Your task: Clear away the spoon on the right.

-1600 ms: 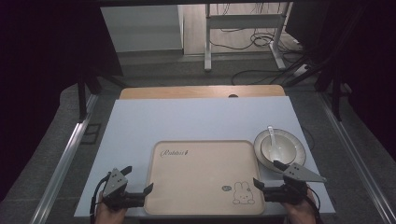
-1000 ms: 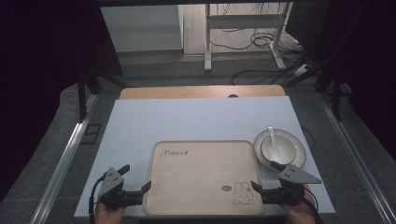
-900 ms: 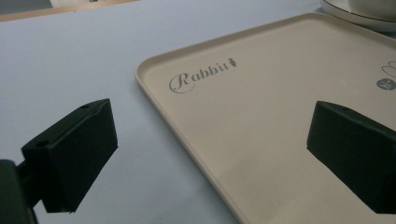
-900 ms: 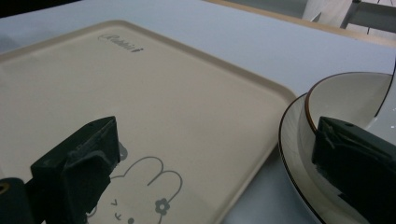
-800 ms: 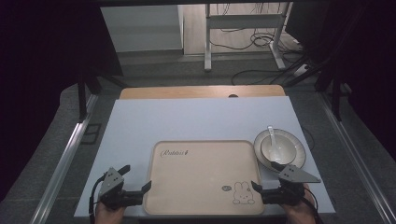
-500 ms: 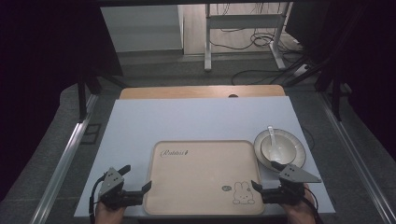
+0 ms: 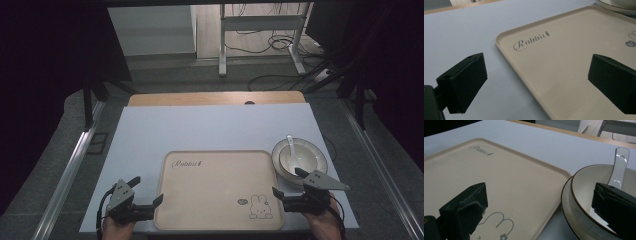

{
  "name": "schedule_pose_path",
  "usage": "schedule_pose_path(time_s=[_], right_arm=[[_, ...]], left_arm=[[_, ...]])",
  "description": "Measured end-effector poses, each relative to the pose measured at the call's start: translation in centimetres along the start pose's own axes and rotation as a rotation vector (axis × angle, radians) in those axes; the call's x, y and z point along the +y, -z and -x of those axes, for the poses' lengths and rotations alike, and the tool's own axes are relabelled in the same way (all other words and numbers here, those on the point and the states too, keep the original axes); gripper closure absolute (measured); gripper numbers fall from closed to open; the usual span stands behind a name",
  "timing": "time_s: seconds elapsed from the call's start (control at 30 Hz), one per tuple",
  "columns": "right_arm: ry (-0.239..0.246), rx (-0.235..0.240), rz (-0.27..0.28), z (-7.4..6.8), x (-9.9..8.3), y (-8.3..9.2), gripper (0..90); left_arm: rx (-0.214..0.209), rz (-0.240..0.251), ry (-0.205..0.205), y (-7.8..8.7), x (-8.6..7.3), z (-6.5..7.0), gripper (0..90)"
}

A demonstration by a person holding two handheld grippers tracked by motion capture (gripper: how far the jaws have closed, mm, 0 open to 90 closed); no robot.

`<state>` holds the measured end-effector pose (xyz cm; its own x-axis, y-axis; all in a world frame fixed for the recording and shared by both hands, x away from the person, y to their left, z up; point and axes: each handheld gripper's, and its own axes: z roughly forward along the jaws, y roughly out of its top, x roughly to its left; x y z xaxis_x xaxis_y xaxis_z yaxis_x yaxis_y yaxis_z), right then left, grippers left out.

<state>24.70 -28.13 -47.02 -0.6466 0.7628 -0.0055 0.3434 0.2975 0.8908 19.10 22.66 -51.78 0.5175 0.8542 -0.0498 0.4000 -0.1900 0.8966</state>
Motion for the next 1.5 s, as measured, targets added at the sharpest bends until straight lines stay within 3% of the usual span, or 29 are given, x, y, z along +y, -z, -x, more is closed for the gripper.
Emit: schedule_pose_path(time_s=[0.27,0.87,1.5], right_arm=[[-0.062,-0.028,-0.019,1.1,0.5,0.3,0.0],[-0.058,-0.078,-0.060,2.1,2.3,0.2,0.2],[-0.053,-0.121,-0.120,3.5,3.3,-0.2,11.0]], left_arm=[[0.015,0.004,0.004,0.2,0.0,-0.2,2.2],[0.019,-0.003,0.007,0.1,-0.1,-0.3,2.3],[0.015,-0.007,0.004,0.1,-0.1,-0.2,2.3]])
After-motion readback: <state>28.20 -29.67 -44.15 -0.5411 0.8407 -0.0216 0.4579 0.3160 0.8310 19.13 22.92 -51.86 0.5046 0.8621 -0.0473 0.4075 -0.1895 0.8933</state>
